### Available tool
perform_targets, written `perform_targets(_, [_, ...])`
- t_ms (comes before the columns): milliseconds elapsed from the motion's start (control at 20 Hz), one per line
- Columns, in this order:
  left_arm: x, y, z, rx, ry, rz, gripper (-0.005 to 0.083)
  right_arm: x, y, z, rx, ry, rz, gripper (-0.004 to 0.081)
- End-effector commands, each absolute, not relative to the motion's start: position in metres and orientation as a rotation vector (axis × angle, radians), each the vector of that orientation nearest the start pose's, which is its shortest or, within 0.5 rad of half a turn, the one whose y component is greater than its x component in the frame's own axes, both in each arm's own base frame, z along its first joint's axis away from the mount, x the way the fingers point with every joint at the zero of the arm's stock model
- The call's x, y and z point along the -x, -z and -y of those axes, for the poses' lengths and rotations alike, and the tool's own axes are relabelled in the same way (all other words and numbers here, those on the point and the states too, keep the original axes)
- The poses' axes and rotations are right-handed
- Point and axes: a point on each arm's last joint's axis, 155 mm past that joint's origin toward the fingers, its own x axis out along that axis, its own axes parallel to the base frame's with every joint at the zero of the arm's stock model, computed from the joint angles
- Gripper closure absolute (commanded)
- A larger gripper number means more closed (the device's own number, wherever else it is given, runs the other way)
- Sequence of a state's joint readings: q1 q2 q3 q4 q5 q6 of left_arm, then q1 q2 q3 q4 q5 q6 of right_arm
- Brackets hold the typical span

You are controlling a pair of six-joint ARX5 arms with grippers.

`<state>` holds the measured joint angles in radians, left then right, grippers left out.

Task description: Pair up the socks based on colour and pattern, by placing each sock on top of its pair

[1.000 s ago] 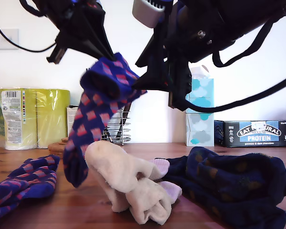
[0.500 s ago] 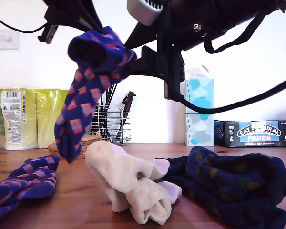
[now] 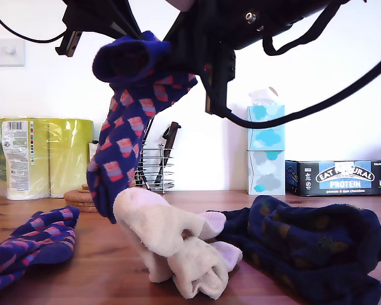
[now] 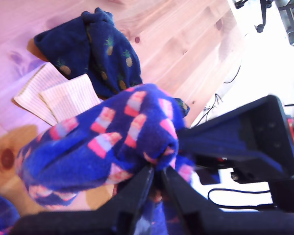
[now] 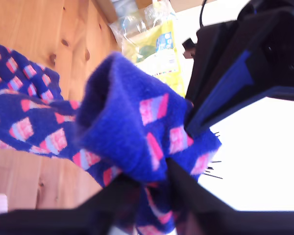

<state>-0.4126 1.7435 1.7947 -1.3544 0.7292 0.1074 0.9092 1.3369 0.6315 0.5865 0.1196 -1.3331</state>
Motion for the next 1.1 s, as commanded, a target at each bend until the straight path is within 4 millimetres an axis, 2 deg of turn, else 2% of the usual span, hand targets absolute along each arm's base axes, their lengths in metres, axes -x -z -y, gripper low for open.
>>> perform_targets(0, [-0.282,-0.231,0.26,0.105,1.067,-1.292,0.0725,-0.281,-0.223,-0.33,1.275,-0.743,0.436,0.0784])
perform_targets(150, [-0.285,-0.235,0.258,0.04,1.116,-1.216,0.0374,-0.283,-0.218,-0.327,1.209,-0.75,0.373,0.0783])
perform_targets(250, [-0.289,-0.241,0.251,-0.01,1.138,-1.155,0.0349,-0.283,-0.213,-0.326,1.142,-0.767,0.322,0.0783])
perform_targets(400, [-0.294,-0.263,0.245,-0.057,1.151,-1.024,0.0352,-0.282,-0.204,-0.325,1.063,-0.793,0.249,0.0783])
perform_targets(500, [-0.288,-0.278,0.241,-0.129,1.175,-0.939,0.0455,-0.282,-0.203,-0.324,0.999,-0.799,0.215,0.0783])
perform_targets(700, [-0.274,-0.304,0.229,-0.26,1.185,-0.797,0.0805,-0.285,-0.207,-0.327,0.846,-0.859,0.099,0.0783])
perform_targets(800, [-0.267,-0.315,0.224,-0.294,1.179,-0.737,0.0794,-0.285,-0.214,-0.331,0.75,-0.924,0.033,0.0783])
perform_targets(850, [-0.267,-0.314,0.22,-0.316,1.153,-0.718,0.0794,-0.286,-0.221,-0.333,0.7,-0.954,0.007,0.0783])
perform_targets(1050, [-0.276,-0.291,0.209,-0.374,1.054,-0.604,0.0794,-0.277,-0.241,-0.337,0.486,-1.123,-0.12,0.0783])
